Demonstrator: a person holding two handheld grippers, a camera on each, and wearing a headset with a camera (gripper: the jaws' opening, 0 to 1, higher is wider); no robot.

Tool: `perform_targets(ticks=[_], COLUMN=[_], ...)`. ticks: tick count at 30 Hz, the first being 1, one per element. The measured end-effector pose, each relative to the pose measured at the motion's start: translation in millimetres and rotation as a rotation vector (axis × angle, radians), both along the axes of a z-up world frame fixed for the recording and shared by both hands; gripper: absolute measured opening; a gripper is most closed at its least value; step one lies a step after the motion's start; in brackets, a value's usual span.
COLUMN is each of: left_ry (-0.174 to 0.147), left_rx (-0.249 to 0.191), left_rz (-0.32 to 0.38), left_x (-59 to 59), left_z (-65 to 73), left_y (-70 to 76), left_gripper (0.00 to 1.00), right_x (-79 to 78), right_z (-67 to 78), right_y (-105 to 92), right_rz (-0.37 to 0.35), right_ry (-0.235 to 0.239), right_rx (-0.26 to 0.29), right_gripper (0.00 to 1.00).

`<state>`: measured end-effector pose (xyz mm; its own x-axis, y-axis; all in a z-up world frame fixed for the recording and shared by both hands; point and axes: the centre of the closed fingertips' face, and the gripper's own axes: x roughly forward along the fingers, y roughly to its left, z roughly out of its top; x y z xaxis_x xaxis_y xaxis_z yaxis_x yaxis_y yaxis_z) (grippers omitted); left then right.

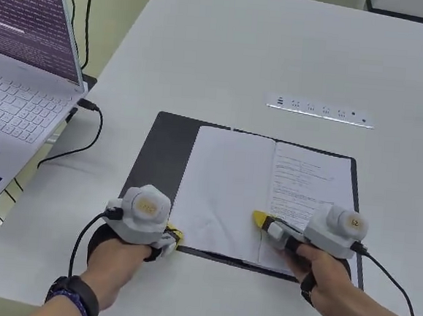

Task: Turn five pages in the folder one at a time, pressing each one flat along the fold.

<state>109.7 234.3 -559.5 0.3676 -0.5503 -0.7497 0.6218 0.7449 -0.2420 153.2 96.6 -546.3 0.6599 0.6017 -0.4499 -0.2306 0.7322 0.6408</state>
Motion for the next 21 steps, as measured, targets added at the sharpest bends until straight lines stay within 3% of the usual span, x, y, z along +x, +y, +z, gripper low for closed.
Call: perform_targets(ticks=[21], left_ry=[-0.013], left_rx=[0.002], left_rz=[-0.005], left_x=[-0.3], left_z=[1.3], left_y=[-0.3], left_gripper=[0.0], right_x=[-25.6], right_z=[-0.3], right_y=[3.1], right_rz=[0.016], right_ry=[0.004], right_rx=[-0.005], right_gripper=[0.0])
